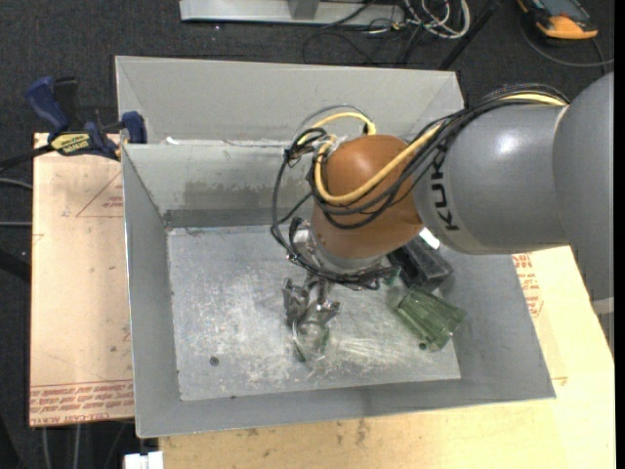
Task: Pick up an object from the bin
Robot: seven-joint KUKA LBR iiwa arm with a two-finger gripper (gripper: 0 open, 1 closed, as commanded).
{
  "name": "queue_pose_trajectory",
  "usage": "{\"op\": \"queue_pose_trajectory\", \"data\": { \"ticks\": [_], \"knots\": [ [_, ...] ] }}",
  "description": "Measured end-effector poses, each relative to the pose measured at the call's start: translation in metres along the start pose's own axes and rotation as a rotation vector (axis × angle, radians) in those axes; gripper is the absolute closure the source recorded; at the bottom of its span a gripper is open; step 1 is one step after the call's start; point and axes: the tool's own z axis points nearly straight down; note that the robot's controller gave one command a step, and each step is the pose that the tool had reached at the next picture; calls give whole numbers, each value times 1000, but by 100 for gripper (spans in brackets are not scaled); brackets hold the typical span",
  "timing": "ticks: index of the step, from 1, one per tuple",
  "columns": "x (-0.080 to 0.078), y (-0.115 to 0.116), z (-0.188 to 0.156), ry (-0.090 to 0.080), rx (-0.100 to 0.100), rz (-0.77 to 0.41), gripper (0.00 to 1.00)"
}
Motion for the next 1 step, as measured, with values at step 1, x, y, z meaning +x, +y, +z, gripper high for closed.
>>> {"op": "queue_pose_trajectory", "data": {
  "ticks": [1],
  "knots": [
    [0,0,0,0,0,0,100]
  ]
}}
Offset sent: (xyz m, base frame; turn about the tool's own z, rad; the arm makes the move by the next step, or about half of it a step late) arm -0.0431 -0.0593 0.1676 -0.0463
